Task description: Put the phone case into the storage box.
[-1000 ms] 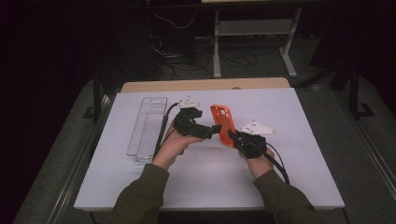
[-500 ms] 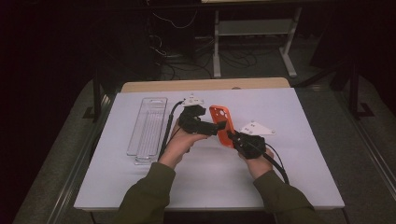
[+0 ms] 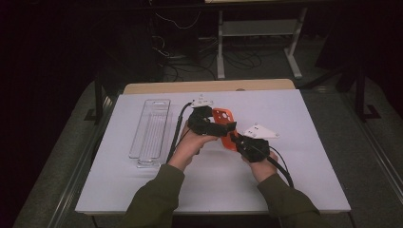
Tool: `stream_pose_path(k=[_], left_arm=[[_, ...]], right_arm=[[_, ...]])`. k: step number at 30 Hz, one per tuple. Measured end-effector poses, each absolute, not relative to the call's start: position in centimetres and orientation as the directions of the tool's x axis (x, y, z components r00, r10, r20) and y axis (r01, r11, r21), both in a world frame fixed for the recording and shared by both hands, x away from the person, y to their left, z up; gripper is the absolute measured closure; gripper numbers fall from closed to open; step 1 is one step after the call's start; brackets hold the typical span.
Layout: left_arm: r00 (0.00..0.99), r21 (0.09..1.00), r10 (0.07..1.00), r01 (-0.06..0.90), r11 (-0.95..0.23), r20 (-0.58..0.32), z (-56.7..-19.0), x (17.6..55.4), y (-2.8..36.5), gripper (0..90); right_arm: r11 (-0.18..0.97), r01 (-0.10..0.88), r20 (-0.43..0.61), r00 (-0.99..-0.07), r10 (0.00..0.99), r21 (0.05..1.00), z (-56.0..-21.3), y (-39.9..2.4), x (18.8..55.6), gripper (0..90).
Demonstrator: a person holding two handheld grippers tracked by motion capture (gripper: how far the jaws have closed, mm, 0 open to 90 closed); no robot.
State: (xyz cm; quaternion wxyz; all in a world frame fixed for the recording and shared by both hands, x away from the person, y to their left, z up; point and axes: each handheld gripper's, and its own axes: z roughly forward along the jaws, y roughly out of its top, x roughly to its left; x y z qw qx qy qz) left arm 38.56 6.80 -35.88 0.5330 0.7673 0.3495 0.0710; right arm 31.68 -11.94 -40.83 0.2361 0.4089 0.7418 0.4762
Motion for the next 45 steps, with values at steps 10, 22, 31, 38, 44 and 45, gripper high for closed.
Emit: stream_pose_path(k=[10, 22, 31, 38, 44, 45], left_arm=[[0.741, 0.870, 0.615, 0.461, -0.176, -0.269, -36.07, 38.85, 6.32, 0.0], [0.742, 0.870, 0.612, 0.461, -0.173, -0.272, -35.86, 39.03, 6.32, 0.0], [0.729, 0.871, 0.617, 0.471, -0.141, -0.295, -35.74, 39.17, 6.61, 9.3], [0.727, 0.868, 0.619, 0.476, -0.141, -0.298, -35.69, 39.27, 6.80, 12.8], [0.725, 0.862, 0.612, 0.488, -0.134, -0.315, -35.68, 39.34, 6.95, 14.0], [0.728, 0.863, 0.610, 0.487, -0.136, -0.314, -35.67, 39.37, 6.97, 14.2]], right_arm=[[0.211, 0.375, 0.039, -0.560, 0.827, 0.903, -40.78, -11.96, 31.68, 81.5], [0.213, 0.383, 0.043, -0.561, 0.827, 0.899, -40.84, -11.97, 31.70, 81.5], [0.226, 0.377, 0.028, -0.562, 0.826, 0.898, -40.91, -11.98, 31.78, 81.6], [0.232, 0.371, 0.020, -0.564, 0.825, 0.899, -40.92, -11.88, 31.73, 81.5], [0.238, 0.373, 0.020, -0.571, 0.821, 0.897, -40.91, -11.88, 31.74, 80.4], [0.241, 0.370, 0.017, -0.574, 0.819, 0.897, -40.89, -11.90, 31.75, 79.9]])
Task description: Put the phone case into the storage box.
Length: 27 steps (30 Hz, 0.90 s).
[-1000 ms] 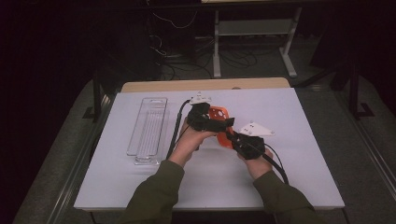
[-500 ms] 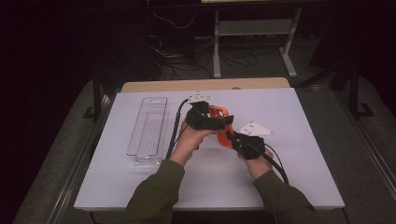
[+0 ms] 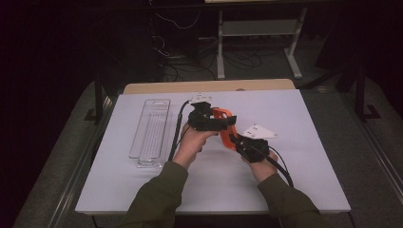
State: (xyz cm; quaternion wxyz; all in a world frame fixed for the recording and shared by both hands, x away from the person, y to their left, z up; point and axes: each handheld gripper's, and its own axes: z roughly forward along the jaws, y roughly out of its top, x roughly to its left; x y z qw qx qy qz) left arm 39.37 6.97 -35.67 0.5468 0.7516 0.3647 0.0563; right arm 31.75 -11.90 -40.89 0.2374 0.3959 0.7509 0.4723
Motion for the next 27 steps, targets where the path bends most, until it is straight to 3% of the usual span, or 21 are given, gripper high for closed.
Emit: stream_pose_path(k=[5, 13, 27], left_arm=[[0.733, 0.865, 0.614, 0.477, -0.155, -0.295, -35.5, 39.4, 7.0, 14.7], [0.732, 0.869, 0.621, 0.468, -0.159, -0.281, -35.4, 39.7, 7.6, 14.8], [0.750, 0.874, 0.613, 0.446, -0.192, -0.248, -34.9, 39.8, 8.4, 14.7]], right_arm=[[0.248, 0.368, 0.018, -0.588, 0.809, 0.896, -40.8, -11.9, 31.8, 76.5], [0.246, 0.345, 0.020, -0.616, 0.788, 0.906, -40.4, -12.5, 31.8, 56.6], [0.325, 0.403, 0.035, -0.671, 0.740, 0.856, -40.8, -13.3, 31.3, 23.9]])
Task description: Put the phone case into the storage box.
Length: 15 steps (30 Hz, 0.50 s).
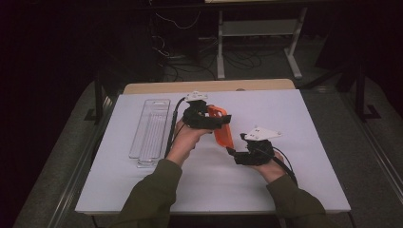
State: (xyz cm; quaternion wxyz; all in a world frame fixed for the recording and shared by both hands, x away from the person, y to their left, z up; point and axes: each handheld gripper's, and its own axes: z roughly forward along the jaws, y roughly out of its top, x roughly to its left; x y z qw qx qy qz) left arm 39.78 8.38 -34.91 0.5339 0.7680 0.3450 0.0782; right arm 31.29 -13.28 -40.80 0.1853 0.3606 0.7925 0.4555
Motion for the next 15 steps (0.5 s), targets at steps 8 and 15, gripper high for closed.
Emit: stream_pose_path(k=[8, 15], left_arm=[[0.762, 0.883, 0.613, 0.416, -0.218, -0.207, -34.2, 39.8, 9.1, 14.7], [0.756, 0.886, 0.625, 0.409, -0.216, -0.196, -33.6, 39.9, 9.7, 14.6]], right_arm=[[0.329, 0.411, 0.036, -0.670, 0.742, 0.850, -41.5, -14.8, 30.8, 8.4], [0.330, 0.430, 0.053, -0.671, 0.740, 0.840, -42.4, -16.2, 29.7, 0.0]])
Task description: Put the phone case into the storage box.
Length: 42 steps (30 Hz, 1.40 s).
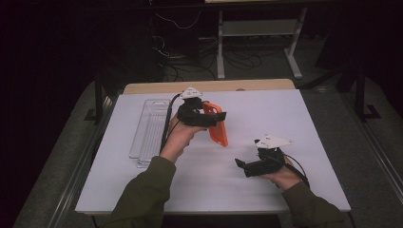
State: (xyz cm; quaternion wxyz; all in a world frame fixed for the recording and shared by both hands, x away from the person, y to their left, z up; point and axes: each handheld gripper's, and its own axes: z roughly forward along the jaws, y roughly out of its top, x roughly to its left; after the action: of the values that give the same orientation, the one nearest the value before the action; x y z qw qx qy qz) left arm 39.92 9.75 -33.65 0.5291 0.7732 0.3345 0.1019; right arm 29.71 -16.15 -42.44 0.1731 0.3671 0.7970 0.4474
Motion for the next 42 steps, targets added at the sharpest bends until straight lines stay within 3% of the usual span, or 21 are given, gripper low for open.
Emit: stream_pose_path(k=[16, 42], left_arm=[[0.744, 0.903, 0.647, 0.378, -0.206, -0.163, -32.1, 40.6, 12.0, 14.6], [0.683, 0.923, 0.728, 0.318, -0.215, -0.065, -29.1, 43.3, 15.3, 14.7]], right_arm=[[0.358, 0.419, 0.018, -0.670, 0.743, 0.834, -43.7, -17.6, 27.6, 0.0], [0.351, 0.404, 0.013, -0.670, 0.742, 0.845, -43.7, -17.8, 27.6, 0.0]])
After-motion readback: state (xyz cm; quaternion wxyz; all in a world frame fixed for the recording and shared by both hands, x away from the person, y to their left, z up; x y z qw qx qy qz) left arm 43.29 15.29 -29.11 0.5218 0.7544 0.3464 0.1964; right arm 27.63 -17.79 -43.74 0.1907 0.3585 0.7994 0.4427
